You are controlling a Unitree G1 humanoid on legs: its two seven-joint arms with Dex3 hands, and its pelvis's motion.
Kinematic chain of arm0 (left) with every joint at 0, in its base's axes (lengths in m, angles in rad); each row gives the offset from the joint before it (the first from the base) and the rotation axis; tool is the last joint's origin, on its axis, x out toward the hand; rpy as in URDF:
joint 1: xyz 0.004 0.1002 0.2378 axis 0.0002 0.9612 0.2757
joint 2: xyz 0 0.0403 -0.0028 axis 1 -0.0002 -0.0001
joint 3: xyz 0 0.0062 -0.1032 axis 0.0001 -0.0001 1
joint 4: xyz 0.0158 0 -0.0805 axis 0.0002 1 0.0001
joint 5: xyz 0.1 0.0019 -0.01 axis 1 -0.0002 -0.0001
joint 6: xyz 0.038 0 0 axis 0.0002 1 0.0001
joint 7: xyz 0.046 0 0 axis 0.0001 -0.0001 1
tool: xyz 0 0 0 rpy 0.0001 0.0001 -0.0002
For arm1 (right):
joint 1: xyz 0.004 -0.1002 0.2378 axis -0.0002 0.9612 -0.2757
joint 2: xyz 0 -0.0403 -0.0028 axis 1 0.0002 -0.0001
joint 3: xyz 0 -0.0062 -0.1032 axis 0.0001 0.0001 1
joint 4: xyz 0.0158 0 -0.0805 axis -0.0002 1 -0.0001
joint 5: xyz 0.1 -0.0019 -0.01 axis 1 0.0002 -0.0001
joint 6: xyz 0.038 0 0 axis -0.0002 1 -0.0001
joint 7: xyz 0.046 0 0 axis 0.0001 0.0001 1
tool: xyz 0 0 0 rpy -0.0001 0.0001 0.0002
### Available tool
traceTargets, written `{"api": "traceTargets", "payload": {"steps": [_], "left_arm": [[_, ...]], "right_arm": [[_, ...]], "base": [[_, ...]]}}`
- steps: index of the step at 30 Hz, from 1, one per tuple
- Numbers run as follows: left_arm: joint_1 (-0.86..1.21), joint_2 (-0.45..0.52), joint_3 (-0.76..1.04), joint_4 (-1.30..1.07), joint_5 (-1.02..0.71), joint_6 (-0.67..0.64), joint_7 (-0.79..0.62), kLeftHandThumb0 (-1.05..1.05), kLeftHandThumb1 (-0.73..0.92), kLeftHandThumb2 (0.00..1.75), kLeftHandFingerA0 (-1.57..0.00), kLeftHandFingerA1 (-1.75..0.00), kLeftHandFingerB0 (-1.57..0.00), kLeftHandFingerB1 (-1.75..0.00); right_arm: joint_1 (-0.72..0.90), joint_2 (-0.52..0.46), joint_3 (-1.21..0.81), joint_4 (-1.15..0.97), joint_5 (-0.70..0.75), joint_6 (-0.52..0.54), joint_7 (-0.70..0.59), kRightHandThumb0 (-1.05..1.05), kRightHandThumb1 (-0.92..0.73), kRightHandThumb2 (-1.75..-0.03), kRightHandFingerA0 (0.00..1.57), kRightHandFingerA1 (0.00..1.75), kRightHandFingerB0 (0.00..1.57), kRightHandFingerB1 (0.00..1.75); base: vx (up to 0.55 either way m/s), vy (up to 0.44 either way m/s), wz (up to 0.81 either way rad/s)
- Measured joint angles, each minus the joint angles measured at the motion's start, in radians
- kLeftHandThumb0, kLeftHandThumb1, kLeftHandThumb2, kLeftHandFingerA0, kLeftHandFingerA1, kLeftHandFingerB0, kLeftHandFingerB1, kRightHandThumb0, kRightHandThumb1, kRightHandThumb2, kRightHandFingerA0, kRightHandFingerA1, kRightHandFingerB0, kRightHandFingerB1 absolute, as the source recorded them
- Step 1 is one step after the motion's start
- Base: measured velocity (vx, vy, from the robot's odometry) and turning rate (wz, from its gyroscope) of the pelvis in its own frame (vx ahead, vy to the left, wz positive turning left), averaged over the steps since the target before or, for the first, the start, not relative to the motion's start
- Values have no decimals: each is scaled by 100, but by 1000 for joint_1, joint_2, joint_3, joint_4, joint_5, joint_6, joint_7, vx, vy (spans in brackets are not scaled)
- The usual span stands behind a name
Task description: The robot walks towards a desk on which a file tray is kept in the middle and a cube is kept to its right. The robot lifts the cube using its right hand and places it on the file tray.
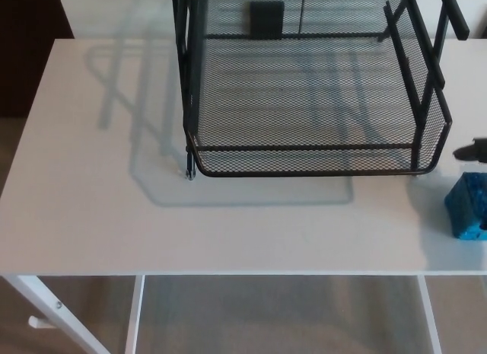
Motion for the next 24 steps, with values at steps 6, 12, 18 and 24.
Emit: {"api": "traceTargets", "payload": {"steps": [6, 12, 18, 24], "left_arm": [[-7, 1, -10, 8, 3, -3, 0, -69, 67, 96, -22, -55, -10, -44], [-7, 1, -13, 12, 4, -9, 1, -68, 68, 98, -25, -55, -11, -44], [-26, 1, -27, 57, 8, -10, 2, -67, 68, 98, -26, -56, -8, -44], [-37, 0, -33, 73, 9, -10, 3, -64, 71, 99, -25, -55, -9, -44]], "right_arm": [[1, -3, 26, 4, -52, 16, -6, -39, -55, -57, 32, 50, 14, 27], [4, -6, 45, 27, -98, -12, -65, -23, -69, -61, 85, 120, 61, 39], [36, -12, 52, -10, -143, -44, -182, -13, -73, -68, 85, 129, 93, 63], [66, -12, 41, -19, -161, -84, -290, -14, -73, -71, 92, 147, 92, 84]], "base": [[0, 0, 0], [0, 0, 0], [0, 0, 0], [0, 0, 0]]}}
